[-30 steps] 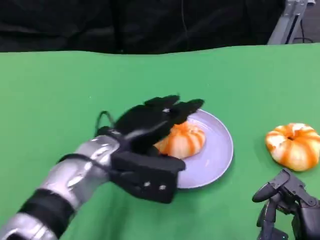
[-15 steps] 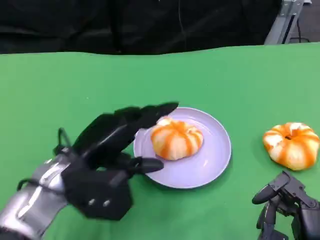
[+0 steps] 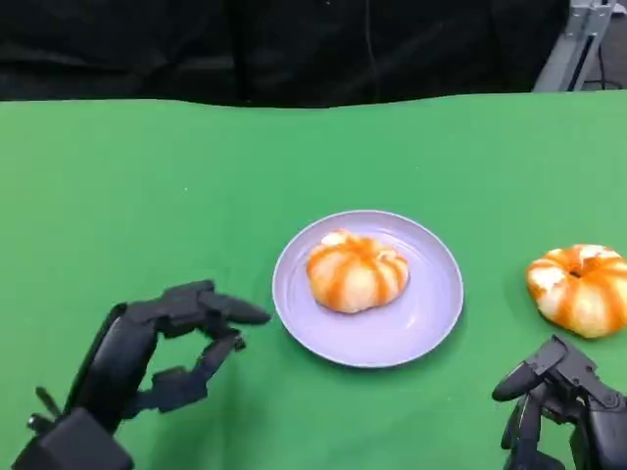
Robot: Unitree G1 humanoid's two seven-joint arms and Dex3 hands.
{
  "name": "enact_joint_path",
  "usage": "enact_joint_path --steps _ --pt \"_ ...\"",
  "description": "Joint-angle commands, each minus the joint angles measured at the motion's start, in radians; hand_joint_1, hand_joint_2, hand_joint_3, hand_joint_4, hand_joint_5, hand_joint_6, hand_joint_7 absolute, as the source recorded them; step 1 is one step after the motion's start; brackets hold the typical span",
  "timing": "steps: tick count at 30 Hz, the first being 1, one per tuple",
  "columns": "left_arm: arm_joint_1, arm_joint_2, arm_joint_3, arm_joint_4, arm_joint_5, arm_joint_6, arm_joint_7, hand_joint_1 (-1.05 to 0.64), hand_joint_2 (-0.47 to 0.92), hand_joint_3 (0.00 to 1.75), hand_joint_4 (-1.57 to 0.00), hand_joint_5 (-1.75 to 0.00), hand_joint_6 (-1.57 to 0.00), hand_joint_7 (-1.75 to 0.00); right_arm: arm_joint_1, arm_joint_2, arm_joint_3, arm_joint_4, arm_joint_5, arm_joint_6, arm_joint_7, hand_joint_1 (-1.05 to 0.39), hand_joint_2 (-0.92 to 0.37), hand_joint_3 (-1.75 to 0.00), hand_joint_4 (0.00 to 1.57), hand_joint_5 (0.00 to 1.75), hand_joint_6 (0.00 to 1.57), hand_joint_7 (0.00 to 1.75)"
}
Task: Grasp the bread from the table and place it into the plate.
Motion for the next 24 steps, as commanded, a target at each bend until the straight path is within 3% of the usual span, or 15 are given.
enact_joint_path --steps 1,7,13,24 --pt "0.080 -0.031 0.016 -0.089 -0.062 0.076 -0.035 0.04 0.48 1.27 -0.78 -1.49 -0.77 -1.24 0.006 -0.015 -0.011 -0.012 0.011 -0.014 0.002 -0.44 -0.55 -1.47 0.86 1.75 0.61 1.75" --pt "0.126 -0.074 0.039 -0.129 -0.096 0.162 -0.053 0.06 0.47 1.38 -0.80 -1.69 -0.76 -1.48 0.008 -0.012 -0.013 -0.015 0.011 -0.004 0.001 -0.45 -0.54 -1.49 0.88 1.75 0.62 1.75" --pt "0.149 -0.107 0.060 -0.143 -0.092 0.192 -0.047 0.03 0.46 1.37 -0.84 -1.75 -0.76 -1.60 0.011 -0.017 -0.015 -0.019 0.013 -0.010 0.007 -0.44 -0.55 -1.45 0.87 1.75 0.61 1.75" --pt "0.148 -0.132 0.086 -0.123 -0.081 0.159 -0.068 0.02 0.46 1.35 -0.83 -1.75 -0.73 -1.60 0.020 -0.015 -0.015 -0.034 0.015 -0.005 0.011 -0.41 -0.54 -1.46 0.86 1.75 0.62 1.75"
